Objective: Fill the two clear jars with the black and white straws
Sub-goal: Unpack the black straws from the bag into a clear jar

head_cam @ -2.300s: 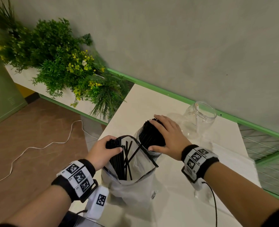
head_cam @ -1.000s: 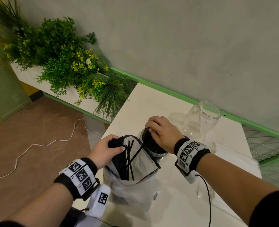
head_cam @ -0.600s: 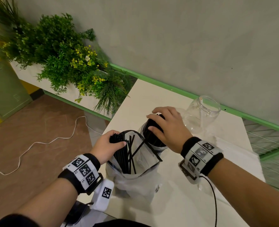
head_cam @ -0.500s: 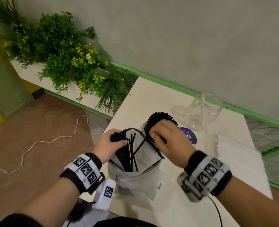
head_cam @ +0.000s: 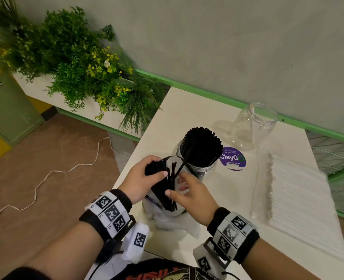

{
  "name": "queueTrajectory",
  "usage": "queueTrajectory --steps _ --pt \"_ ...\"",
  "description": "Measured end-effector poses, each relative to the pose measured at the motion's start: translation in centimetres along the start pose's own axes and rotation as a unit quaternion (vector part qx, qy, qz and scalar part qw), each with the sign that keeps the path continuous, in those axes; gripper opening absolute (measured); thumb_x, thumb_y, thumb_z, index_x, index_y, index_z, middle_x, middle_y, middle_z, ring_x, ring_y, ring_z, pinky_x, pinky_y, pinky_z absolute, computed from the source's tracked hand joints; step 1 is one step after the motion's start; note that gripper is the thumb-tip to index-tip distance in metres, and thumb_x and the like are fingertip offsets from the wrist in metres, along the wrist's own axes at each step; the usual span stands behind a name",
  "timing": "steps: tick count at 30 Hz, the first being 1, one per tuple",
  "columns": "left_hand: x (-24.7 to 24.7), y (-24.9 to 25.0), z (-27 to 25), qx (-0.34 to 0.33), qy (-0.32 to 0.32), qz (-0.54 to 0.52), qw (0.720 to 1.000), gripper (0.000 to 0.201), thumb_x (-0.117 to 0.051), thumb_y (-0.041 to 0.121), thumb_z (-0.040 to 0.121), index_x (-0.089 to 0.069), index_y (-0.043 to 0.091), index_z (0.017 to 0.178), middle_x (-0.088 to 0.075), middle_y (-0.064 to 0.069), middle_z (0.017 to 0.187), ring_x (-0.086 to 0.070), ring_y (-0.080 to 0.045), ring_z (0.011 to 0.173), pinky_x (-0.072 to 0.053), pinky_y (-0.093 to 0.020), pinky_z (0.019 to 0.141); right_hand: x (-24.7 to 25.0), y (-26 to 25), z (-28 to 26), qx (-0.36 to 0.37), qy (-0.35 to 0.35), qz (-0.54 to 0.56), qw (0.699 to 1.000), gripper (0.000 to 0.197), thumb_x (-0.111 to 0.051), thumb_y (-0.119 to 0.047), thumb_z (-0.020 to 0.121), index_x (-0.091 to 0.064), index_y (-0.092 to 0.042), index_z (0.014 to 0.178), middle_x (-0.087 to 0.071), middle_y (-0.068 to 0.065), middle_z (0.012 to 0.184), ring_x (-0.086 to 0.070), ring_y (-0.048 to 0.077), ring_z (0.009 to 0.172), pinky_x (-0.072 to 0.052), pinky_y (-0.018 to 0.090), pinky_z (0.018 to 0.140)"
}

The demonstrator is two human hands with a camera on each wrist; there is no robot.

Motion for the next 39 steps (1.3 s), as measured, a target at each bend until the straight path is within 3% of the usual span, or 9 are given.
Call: queueTrajectory --steps 8,12,15,19,22,26,30,34,39 --pt "-1.7 1.0 -0.2 0.040 -0.042 -0.110 0.992 0.019 -0.069 0.005 0.083 -0.059 0.011 0.097 -0.062 -0.003 0.089 -0.061 -0.012 0.082 -0.050 -0.016 0.072 -0.6 0.0 0.5 0.036 0.117 0.097 0.988 0.064 -0.079 -0.058 0.056 -0.044 -0.046 0.108 -0.055 -0.007 0.114 -0.054 0.004 0.105 -0.045 0.019 0.088" --pt "-2.4 1.0 -0.6 0.104 -0.087 -0.211 0.968 0.037 -0.069 0.032 0.081 -0.058 0.010 0.109 -0.066 -0.008 0.104 -0.062 -0.021 0.099 -0.054 -0.027 0.078 -0.8 -0.2 0.7 0.045 0.124 0.066 0.989 0.070 -0.077 -0.060 0.054 -0.049 -0.029 0.110 -0.051 -0.003 0.111 -0.052 0.009 0.104 -0.044 0.020 0.088" --pt "-2.5 1.6 -0.9 0.191 -0.123 -0.331 0.916 0.053 -0.038 0.052 0.093 -0.058 0.009 0.118 -0.067 -0.013 0.110 -0.068 -0.022 0.096 -0.057 -0.029 0.064 -1.0 -0.1 1.0 0.043 0.112 0.055 0.991 0.075 -0.073 -0.063 0.053 -0.048 -0.023 0.111 -0.050 -0.002 0.111 -0.050 0.010 0.104 -0.044 0.025 0.090" --pt "-2.0 1.6 -0.9 0.214 -0.132 -0.390 0.886 0.042 -0.042 0.025 0.085 -0.055 0.010 0.122 -0.064 -0.015 0.106 -0.067 -0.023 0.082 -0.054 -0.028 0.060 -1.0 -0.3 1.1 0.044 0.129 0.069 0.988 0.063 -0.074 -0.053 0.061 -0.050 -0.022 0.111 -0.056 -0.004 0.108 -0.054 0.009 0.104 -0.046 0.026 0.090" --pt "-2.3 1.2 -1.0 0.203 -0.153 -0.354 0.900 0.046 -0.039 0.005 0.082 -0.051 0.013 0.127 -0.064 -0.017 0.117 -0.064 -0.024 0.096 -0.052 -0.031 0.075 -1.1 -0.8 1.1 0.036 0.113 0.116 0.986 0.055 -0.078 -0.033 0.069 -0.050 -0.023 0.116 -0.063 -0.010 0.107 -0.059 0.001 0.100 -0.048 0.022 0.086" --pt "-2.8 1.5 -0.8 0.183 -0.138 -0.311 0.922 0.041 -0.034 -0.005 0.094 -0.049 0.013 0.128 -0.061 -0.021 0.124 -0.061 -0.028 0.107 -0.050 -0.037 0.090 -0.9 -0.9 1.1 0.026 0.125 0.103 0.986 0.072 -0.076 -0.036 0.071 -0.037 -0.024 0.131 -0.061 -0.010 0.111 -0.060 0.002 0.099 -0.049 0.019 0.083" --pt "-2.6 1.4 -0.4 0.165 -0.093 -0.285 0.940 0.034 -0.054 0.012 0.091 -0.052 0.010 0.125 -0.064 -0.018 0.119 -0.064 -0.025 0.098 -0.053 -0.035 0.082 0.0 -0.9 0.9 0.039 0.158 0.122 0.979 0.061 -0.073 -0.020 0.076 -0.040 -0.023 0.127 -0.061 -0.013 0.099 -0.060 -0.004 0.088 -0.044 0.007 0.073" --pt "-2.1 1.5 0.1 0.112 -0.059 -0.236 0.963 0.032 -0.056 -0.002 0.088 -0.054 0.004 0.119 -0.068 -0.015 0.106 -0.068 -0.020 0.088 -0.057 -0.027 0.070 0.7 -1.0 1.0 0.077 0.149 0.122 0.978 0.039 -0.068 -0.010 0.081 -0.051 -0.024 0.112 -0.063 -0.010 0.087 -0.060 -0.001 0.075 -0.044 0.010 0.069" --pt "-1.5 1.8 0.8 0.070 -0.015 -0.206 0.976 0.030 -0.053 -0.005 0.089 -0.054 0.010 0.116 -0.064 -0.010 0.108 -0.062 -0.020 0.095 -0.055 -0.028 0.079 2.3 -1.6 0.4 0.128 0.190 0.151 0.962 0.043 -0.067 -0.005 0.084 -0.049 -0.025 0.118 -0.063 -0.009 0.091 -0.062 0.003 0.084 -0.045 0.011 0.077"
Point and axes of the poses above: each hand's wrist, its own z-axis towards the middle knuckle, its own x-axis out of the back of the hand, y = z × x, the point moved 4 cm from there along z, towards the middle knuckle
